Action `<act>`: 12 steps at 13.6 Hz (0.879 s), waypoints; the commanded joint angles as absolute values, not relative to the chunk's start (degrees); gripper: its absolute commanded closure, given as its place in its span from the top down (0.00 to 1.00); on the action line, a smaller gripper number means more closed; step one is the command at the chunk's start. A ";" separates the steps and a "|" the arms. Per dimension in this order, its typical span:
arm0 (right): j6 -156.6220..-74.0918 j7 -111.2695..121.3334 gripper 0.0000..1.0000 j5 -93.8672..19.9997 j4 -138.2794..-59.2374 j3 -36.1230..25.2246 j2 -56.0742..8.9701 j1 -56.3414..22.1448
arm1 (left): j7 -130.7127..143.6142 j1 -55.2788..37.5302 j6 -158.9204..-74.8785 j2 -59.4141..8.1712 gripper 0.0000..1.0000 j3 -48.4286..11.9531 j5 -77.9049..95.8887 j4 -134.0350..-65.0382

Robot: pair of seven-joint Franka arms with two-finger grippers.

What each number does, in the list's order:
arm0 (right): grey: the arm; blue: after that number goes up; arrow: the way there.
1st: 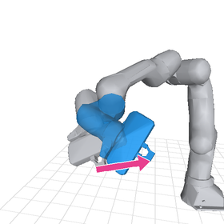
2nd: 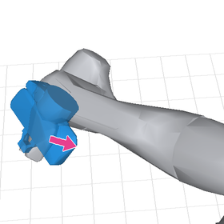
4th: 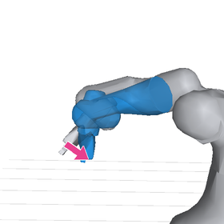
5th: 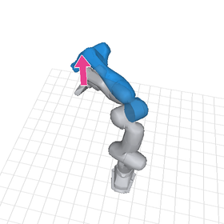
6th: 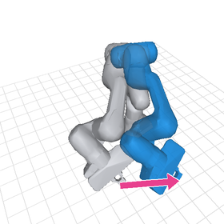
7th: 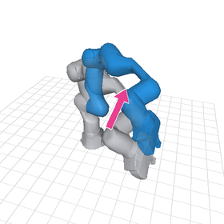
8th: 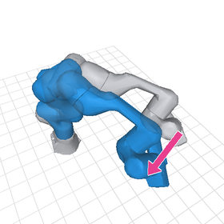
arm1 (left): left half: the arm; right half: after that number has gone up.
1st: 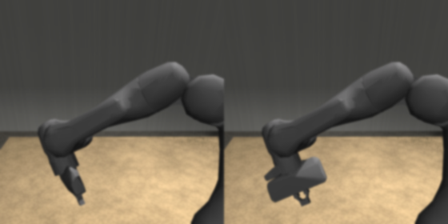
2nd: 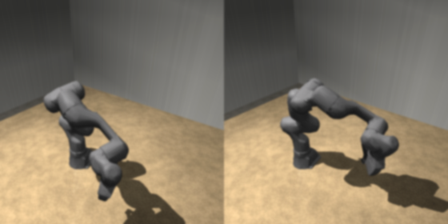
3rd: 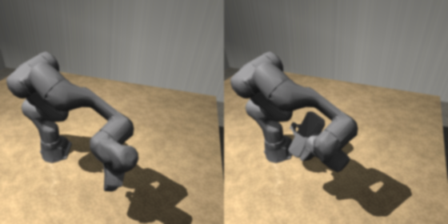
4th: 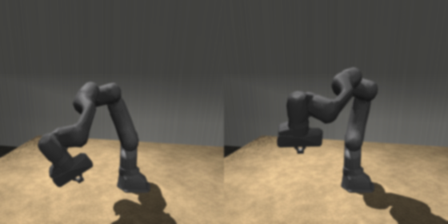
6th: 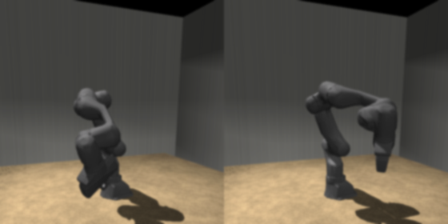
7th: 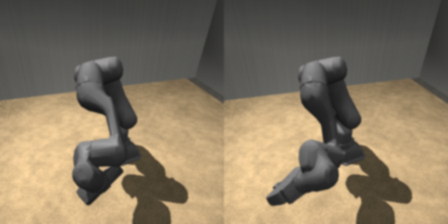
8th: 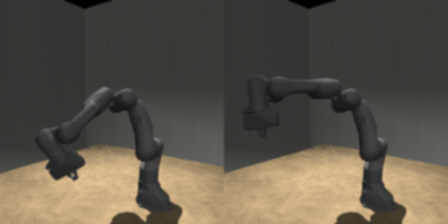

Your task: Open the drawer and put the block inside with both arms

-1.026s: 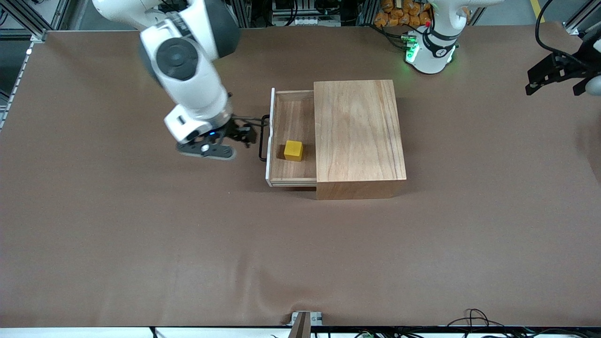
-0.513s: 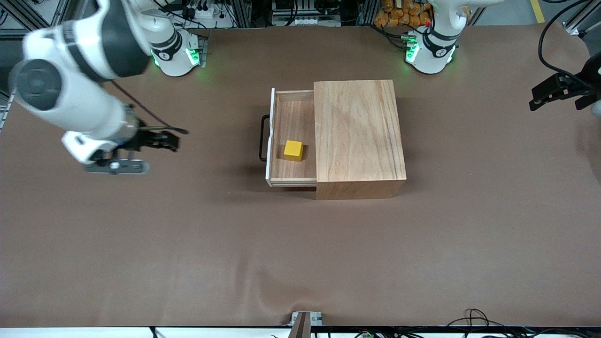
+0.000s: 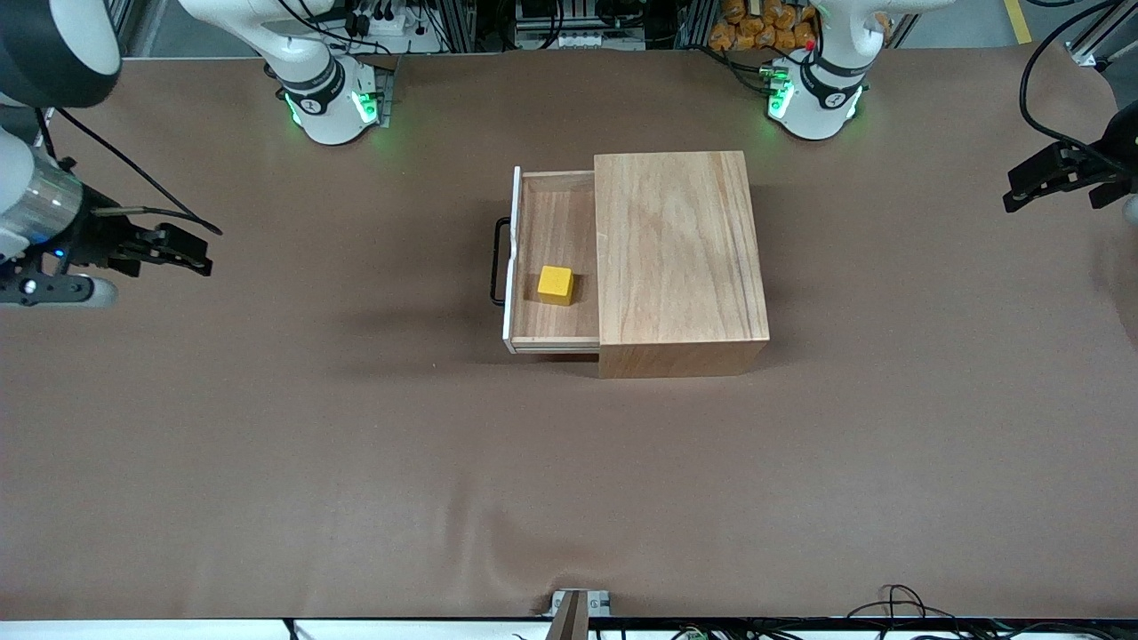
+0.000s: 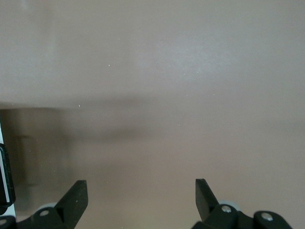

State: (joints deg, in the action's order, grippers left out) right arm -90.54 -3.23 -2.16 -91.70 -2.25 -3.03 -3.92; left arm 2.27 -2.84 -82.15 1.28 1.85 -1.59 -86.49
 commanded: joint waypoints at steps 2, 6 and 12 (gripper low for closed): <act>-86.68 -2.46 1.00 -2.99 -92.29 3.23 0.87 4.55 | 1.32 -3.25 -82.00 2.02 1.00 2.02 -1.49 -86.48; -80.25 1.04 1.00 -2.73 -91.23 4.75 3.60 5.98 | -0.09 -3.08 -82.00 1.85 1.00 2.28 -0.26 -86.66; -74.62 1.14 1.00 -2.20 -86.84 4.31 3.52 2.64 | -0.09 -3.08 -81.91 1.14 1.00 2.55 -0.26 -86.22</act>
